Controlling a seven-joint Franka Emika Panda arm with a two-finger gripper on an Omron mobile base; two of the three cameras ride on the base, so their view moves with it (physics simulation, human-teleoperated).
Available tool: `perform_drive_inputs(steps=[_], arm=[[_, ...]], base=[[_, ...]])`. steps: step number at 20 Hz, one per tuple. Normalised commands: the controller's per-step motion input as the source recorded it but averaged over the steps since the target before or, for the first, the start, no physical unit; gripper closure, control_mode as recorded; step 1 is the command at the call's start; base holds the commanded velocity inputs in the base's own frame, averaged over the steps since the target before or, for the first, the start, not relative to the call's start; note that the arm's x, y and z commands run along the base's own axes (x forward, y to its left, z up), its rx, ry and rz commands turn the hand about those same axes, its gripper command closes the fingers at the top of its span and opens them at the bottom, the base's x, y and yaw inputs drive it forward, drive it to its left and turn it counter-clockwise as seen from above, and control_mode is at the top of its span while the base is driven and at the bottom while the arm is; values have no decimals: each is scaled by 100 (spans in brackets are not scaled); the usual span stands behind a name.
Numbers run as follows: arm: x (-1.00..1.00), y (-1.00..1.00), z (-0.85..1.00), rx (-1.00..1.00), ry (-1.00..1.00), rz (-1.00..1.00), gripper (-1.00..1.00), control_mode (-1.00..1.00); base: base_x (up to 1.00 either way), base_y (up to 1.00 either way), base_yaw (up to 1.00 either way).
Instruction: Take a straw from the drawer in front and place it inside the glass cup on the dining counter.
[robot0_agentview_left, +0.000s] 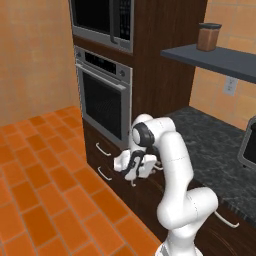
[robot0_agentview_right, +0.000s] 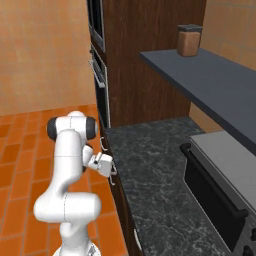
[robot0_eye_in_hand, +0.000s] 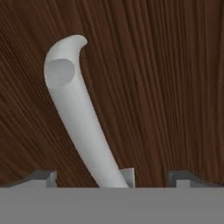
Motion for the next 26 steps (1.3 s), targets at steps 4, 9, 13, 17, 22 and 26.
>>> perform_drive_inputs(steps=[4,9,13,17,22,26], arm=[[36,-1,-22,0,0,21,-100,-100],[31,0,-17,0,0,12,100,-100],[-7,0,0,0,0,3,100,-100],[-46,24,0,4,4,0,100,-100],[-79,58,7,10,11,2,100,-100],[-93,70,11,15,13,8,100,-100]], base=[[0,0,0],[0,0,0],[0,0,0],[0,0,0],[0,0,0],[0,0,0]])
